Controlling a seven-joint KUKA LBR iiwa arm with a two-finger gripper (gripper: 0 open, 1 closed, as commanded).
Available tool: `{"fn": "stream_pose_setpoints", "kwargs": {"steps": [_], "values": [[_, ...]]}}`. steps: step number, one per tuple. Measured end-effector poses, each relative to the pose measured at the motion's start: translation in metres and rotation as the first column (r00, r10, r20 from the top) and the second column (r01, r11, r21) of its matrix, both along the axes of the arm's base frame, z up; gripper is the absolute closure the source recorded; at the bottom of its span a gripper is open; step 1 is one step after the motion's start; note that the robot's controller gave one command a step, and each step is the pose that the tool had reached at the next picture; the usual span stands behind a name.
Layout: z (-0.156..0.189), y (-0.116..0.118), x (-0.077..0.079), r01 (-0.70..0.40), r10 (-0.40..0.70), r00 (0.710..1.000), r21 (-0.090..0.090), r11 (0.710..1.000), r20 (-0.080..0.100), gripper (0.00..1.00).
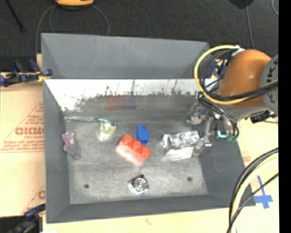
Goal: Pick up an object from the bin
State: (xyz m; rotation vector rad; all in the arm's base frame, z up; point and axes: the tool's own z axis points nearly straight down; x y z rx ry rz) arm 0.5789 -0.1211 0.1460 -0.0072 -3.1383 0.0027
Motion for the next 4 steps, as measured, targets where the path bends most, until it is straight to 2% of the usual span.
{"fn": "stream_pose_setpoints", "kwargs": {"steps": [1, 2, 3, 4], "values": [[-0.061, -0.002, 0.009, -0.093, 0.093, 0.996, -0.002, 0.996, 0.013, 0.0], [-0.044, -0.012, 0.017, -0.111, 0.111, 0.994, -0.003, 0.994, 0.01, 0.0], [-0.026, -0.017, 0.013, -0.125, 0.125, 0.992, -0.003, 0.992, 0.009, 0.0], [-0.062, -0.007, 0.014, -0.052, 0.052, 0.999, 0.0, 0.999, 0.012, 0.0]]}}
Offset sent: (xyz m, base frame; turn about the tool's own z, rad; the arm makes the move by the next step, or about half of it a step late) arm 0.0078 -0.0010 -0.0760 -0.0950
